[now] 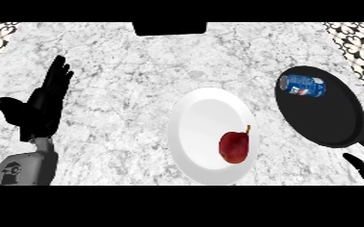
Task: Pick the can from the plate and place it in the pan
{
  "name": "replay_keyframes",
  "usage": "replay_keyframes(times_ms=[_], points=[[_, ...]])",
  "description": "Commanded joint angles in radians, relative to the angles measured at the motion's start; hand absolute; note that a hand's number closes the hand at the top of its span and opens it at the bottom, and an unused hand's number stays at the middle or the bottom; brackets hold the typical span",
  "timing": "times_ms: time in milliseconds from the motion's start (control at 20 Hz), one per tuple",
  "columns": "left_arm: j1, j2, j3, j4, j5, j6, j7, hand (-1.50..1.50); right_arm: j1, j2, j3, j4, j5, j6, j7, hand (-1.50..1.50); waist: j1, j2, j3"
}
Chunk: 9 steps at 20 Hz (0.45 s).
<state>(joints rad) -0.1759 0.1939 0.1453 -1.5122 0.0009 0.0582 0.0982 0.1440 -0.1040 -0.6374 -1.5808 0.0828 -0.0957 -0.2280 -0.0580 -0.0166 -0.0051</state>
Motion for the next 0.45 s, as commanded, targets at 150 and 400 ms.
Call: replay_keyframes(times_ms=[150, 400], points=[[-0.046, 0.001, -0.003, 0.029, -0.018, 0.013, 0.005, 0.00, 0.435, 0.101, 0.136, -0.467, -0.151, 0.042, 0.082, -1.50, 0.003, 0.009, 0.003], [-0.066, 0.002, -0.012, 0.035, 0.006, -0.029, 0.005, 0.00, 0.604, 0.103, 0.233, -0.604, -0.109, -0.065, 0.109, -1.50, 0.041, 0.015, 0.005]])
